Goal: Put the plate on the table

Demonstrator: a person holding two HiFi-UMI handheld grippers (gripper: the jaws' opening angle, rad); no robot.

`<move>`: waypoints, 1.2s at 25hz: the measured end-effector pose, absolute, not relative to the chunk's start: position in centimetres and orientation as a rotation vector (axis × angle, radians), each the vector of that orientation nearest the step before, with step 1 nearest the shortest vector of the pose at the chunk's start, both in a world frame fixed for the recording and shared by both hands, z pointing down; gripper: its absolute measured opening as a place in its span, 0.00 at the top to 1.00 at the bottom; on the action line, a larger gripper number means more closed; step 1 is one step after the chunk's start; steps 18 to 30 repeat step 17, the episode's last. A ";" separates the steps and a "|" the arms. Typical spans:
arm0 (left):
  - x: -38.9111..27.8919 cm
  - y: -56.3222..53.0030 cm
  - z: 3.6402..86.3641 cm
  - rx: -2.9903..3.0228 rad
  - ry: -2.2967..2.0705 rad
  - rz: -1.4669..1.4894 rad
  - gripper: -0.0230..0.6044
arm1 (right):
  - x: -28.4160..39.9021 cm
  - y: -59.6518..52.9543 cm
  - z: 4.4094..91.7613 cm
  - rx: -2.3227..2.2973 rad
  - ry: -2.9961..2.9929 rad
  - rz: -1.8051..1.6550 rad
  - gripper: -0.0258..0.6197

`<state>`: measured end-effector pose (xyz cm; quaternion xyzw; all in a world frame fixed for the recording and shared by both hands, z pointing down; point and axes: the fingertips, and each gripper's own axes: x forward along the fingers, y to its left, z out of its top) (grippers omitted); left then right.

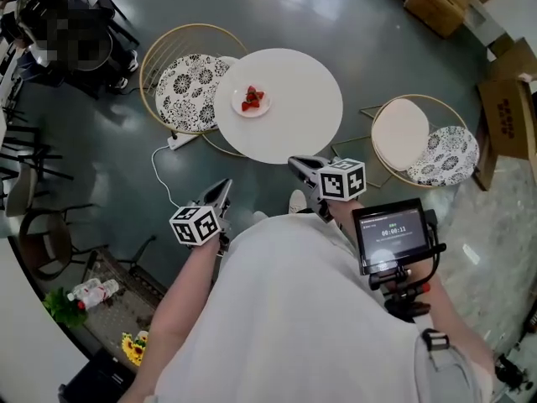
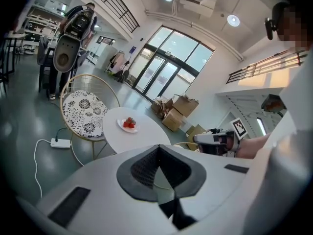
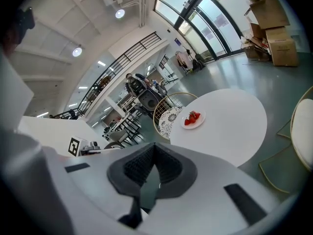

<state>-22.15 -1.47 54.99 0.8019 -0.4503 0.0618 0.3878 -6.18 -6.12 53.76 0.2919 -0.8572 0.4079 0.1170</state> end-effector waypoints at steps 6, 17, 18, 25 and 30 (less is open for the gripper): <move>-23.5 -0.5 55.5 2.041 -1.129 0.166 0.96 | -7.8 -5.7 54.1 0.869 -2.508 1.173 0.96; -24.6 0.2 55.1 2.061 -1.095 0.164 0.96 | -9.9 -4.5 52.9 0.860 -2.535 1.136 0.96; -24.6 0.2 55.1 2.061 -1.095 0.164 0.96 | -9.9 -4.5 52.9 0.860 -2.535 1.136 0.96; -24.6 0.2 55.1 2.061 -1.095 0.164 0.96 | -9.9 -4.5 52.9 0.860 -2.535 1.136 0.96; -24.6 0.2 55.1 2.061 -1.095 0.164 0.96 | -9.9 -4.5 52.9 0.860 -2.535 1.136 0.96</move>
